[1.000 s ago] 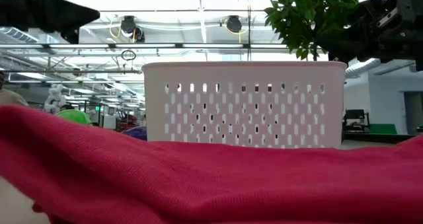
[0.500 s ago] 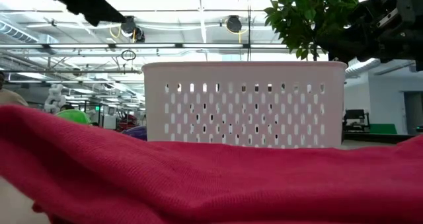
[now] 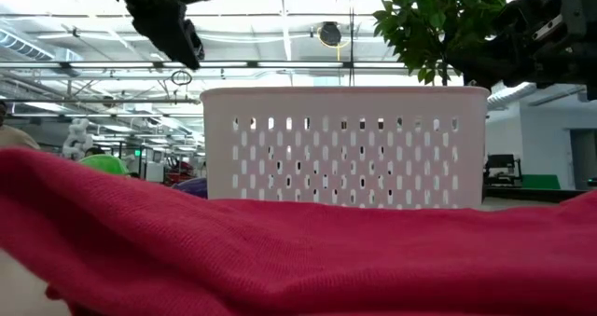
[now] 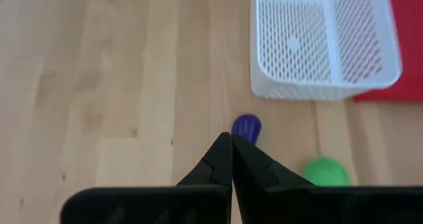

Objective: Pick and placing Produce into tupperware
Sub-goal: Put the eggplant into the white basket

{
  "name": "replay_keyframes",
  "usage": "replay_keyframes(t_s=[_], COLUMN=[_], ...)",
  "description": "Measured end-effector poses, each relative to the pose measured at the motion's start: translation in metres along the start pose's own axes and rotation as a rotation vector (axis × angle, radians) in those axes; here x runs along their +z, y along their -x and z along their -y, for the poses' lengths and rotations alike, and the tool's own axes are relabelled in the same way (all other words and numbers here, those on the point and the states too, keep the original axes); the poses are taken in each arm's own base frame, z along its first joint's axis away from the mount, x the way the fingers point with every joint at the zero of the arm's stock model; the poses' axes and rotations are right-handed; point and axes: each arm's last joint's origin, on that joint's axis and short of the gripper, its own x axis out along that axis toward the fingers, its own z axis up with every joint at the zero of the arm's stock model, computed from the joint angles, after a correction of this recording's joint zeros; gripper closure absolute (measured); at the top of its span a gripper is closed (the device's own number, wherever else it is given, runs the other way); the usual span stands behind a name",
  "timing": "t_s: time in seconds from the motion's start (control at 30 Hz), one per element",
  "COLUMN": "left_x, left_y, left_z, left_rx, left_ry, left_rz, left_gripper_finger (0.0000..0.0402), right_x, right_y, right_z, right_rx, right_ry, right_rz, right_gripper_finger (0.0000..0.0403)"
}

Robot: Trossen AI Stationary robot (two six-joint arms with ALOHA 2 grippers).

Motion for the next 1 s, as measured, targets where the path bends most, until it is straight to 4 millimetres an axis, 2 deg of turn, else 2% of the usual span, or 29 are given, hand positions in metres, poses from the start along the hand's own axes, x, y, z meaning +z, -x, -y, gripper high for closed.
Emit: replay_keyframes(t_s=[0.27,0.5,0.77,1.0], left_x=[0.002,-0.002,-0.004,0.012], left_y=[-0.036,-0.053,-0.049,-0.044], left_z=[-0.002,-0.004,-0.002,-0.001], left_rx=[-0.049,-0.052,-0.097,-0.103], left_ry=[0.030,0.060,0.076,0.059], left_rz=[-0.149,-0.240,-0.293,-0.325], left_gripper_finger=[0.0397,0.0396,0.0396,0.0396], right_x=[0.000,0.000,0.000,0.000], right_y=[0.000,0.000,0.000,0.000], right_z=[0.000,0.000,0.000,0.000], right_rx=[0.000,0.000,0.000,0.000], right_ry=[0.000,0.001,0.000,0.001], right_rz=[-0.001,-0.001,-0.001,0.001], right_gripper_finger=[0.0403,0.0403,0.0403,0.0403])
